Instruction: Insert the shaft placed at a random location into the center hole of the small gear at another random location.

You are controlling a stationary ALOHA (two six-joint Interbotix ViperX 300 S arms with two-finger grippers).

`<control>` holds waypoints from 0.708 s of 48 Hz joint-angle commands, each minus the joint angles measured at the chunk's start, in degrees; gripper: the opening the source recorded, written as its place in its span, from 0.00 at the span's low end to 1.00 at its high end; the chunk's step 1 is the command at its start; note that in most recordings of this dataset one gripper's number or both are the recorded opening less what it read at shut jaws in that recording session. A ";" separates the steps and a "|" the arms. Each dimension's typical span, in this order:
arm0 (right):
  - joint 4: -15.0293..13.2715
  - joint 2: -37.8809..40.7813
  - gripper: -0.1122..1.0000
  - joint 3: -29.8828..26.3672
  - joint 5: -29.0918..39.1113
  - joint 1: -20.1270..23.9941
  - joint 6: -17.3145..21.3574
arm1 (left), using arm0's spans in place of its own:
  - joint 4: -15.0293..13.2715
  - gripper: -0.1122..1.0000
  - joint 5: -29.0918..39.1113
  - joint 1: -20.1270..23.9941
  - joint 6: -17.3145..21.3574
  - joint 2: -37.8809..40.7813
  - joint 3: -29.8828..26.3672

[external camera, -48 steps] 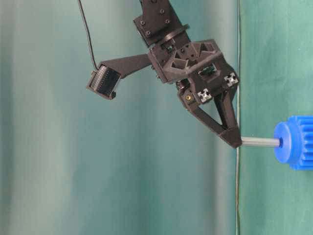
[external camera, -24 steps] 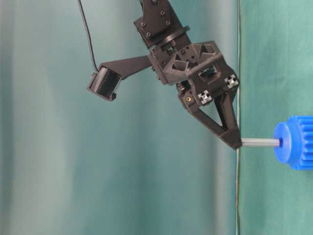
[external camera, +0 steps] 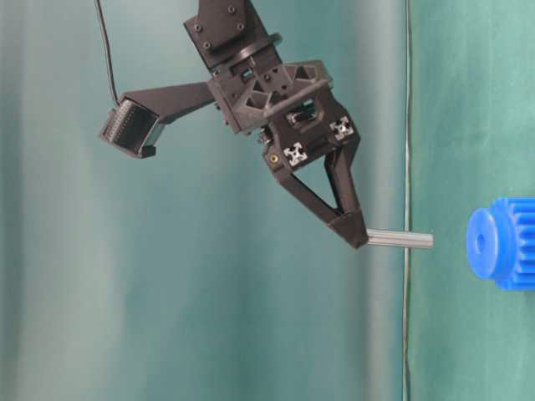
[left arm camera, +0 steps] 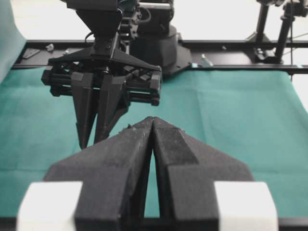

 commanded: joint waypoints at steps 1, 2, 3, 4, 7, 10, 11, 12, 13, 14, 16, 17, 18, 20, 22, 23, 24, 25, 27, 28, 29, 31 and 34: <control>-0.18 -1.41 0.21 -1.23 -0.09 0.44 -0.88 | 0.09 0.10 -0.35 0.09 -0.09 0.35 -1.32; -0.18 -1.32 0.21 -1.23 -0.09 0.53 -0.88 | 0.09 0.10 -0.26 0.09 -0.09 0.35 -1.32; -0.18 -1.23 0.21 -1.23 -0.18 0.53 -0.88 | 0.09 0.10 -0.26 0.00 -0.09 0.35 -1.32; -0.18 -1.14 0.21 -1.23 -0.26 0.62 -0.88 | 0.09 0.10 -0.26 0.09 -0.09 0.35 -1.32; -0.18 -0.44 0.21 -1.32 -0.44 0.70 -0.88 | 0.09 0.10 -0.26 0.09 -0.09 0.35 -1.32; -0.18 0.26 0.21 -1.41 -0.70 0.70 -0.79 | 0.09 0.10 -0.26 0.09 -0.09 0.35 -1.41; -0.18 0.44 0.21 -1.49 -0.88 0.70 -0.79 | 0.09 0.10 -0.26 0.09 -0.09 0.35 -1.32; -0.18 0.79 0.21 -1.49 -0.97 0.70 -0.70 | 0.09 0.10 -0.26 0.09 -0.09 0.35 -1.32; -0.18 0.97 0.21 -1.49 -1.14 0.70 -0.70 | 0.09 0.10 -0.26 0.09 -0.09 0.35 -1.32; -0.18 1.41 0.21 -1.49 -1.41 0.70 -0.70 | 0.09 0.10 -0.26 0.09 -0.09 0.35 -1.32; -0.18 1.93 0.21 -1.49 -1.76 0.70 -0.70 | 0.09 0.10 -0.26 0.09 -0.09 0.35 -1.32; -0.18 2.20 0.21 -1.49 -1.93 0.70 -0.70 | 0.09 0.10 -0.26 0.09 -0.09 0.35 -1.32; -0.18 2.46 0.21 -1.49 -2.02 0.70 -0.70 | 0.18 0.10 -0.26 0.09 -0.09 0.35 -1.32; -0.09 2.99 0.21 -1.58 -2.29 0.70 -0.70 | 0.09 0.10 -0.26 0.09 -0.09 0.35 -1.32; -0.09 3.34 0.21 -1.67 -2.37 0.70 -0.70 | 0.09 0.10 -0.26 0.09 -0.09 0.35 -1.32; -0.09 3.52 0.21 -1.67 -2.37 0.70 -0.70 | 0.09 0.10 -0.26 0.00 -0.09 0.35 -1.41; -0.09 3.60 0.21 -1.67 -2.37 0.70 -0.70 | 0.09 0.10 -0.35 0.09 0.00 0.35 -1.32; 0.00 3.78 0.21 -1.67 -2.37 0.79 -0.62 | 0.09 0.10 -0.26 0.00 0.00 0.44 -1.32; 0.00 3.96 0.21 -1.67 -2.37 0.70 -0.62 | 0.09 0.10 -0.26 0.09 -0.09 0.35 -1.32; 0.00 4.04 0.21 -1.67 -2.37 0.70 -0.62 | 0.09 0.10 -0.35 0.09 -0.09 0.35 -1.32; 0.00 4.04 0.21 -1.58 -2.37 0.70 -0.62 | 0.09 0.10 -0.35 0.09 -0.09 0.35 -1.41; 0.00 4.22 0.21 -1.67 -2.37 0.70 -0.62 | 0.09 0.10 -0.35 0.09 -0.09 0.35 -1.41; 0.00 4.39 0.21 -1.67 -2.37 0.70 -0.62 | 0.09 0.10 -0.35 0.09 -0.09 0.35 -1.41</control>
